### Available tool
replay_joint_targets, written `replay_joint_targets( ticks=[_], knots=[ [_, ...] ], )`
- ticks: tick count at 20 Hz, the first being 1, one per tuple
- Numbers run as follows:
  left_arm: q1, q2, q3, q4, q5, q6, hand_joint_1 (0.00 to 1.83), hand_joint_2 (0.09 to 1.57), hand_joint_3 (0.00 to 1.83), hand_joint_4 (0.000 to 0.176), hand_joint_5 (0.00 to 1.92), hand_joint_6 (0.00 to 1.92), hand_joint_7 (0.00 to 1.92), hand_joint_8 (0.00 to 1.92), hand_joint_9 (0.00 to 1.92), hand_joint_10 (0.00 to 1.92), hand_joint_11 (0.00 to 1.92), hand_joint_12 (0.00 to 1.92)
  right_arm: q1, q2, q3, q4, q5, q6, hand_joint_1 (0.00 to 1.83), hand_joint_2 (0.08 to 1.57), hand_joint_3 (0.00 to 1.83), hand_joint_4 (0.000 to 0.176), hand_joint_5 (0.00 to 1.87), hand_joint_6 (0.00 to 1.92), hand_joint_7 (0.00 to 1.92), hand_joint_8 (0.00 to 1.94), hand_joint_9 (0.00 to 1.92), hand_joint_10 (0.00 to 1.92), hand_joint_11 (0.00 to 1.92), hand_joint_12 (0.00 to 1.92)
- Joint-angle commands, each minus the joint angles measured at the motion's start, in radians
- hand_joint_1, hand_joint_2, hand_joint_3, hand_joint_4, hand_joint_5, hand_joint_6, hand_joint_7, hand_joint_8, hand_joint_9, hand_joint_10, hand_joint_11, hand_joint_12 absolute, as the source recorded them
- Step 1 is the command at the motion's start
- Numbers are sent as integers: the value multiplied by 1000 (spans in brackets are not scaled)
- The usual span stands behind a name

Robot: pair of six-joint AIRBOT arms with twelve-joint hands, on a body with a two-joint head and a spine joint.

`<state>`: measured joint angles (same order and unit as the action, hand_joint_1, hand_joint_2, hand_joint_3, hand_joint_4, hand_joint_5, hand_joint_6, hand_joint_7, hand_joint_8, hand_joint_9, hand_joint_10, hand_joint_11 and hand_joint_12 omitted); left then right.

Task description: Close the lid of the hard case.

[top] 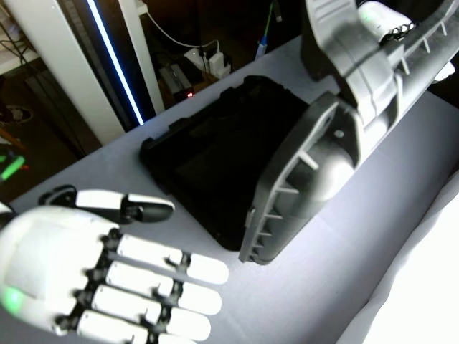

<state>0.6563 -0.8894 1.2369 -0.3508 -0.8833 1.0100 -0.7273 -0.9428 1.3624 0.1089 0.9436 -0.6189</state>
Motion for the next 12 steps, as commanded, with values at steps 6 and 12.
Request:
replay_joint_targets(
  ticks=[6,12],
  knots=[
    [-134,-34,61,51,22,28,90,1202,0,48,15,1,4,1,0,0,0,0,134,-54,71,-73,-39,5,434,1066,0,0,0,0,0,0,0,0,29,14],
    [-225,-75,87,127,129,56,103,1090,0,72,9,1,18,1,14,2,55,23,244,-115,122,-175,-151,5,406,924,0,0,0,0,0,0,0,0,0,0]
  ],
)
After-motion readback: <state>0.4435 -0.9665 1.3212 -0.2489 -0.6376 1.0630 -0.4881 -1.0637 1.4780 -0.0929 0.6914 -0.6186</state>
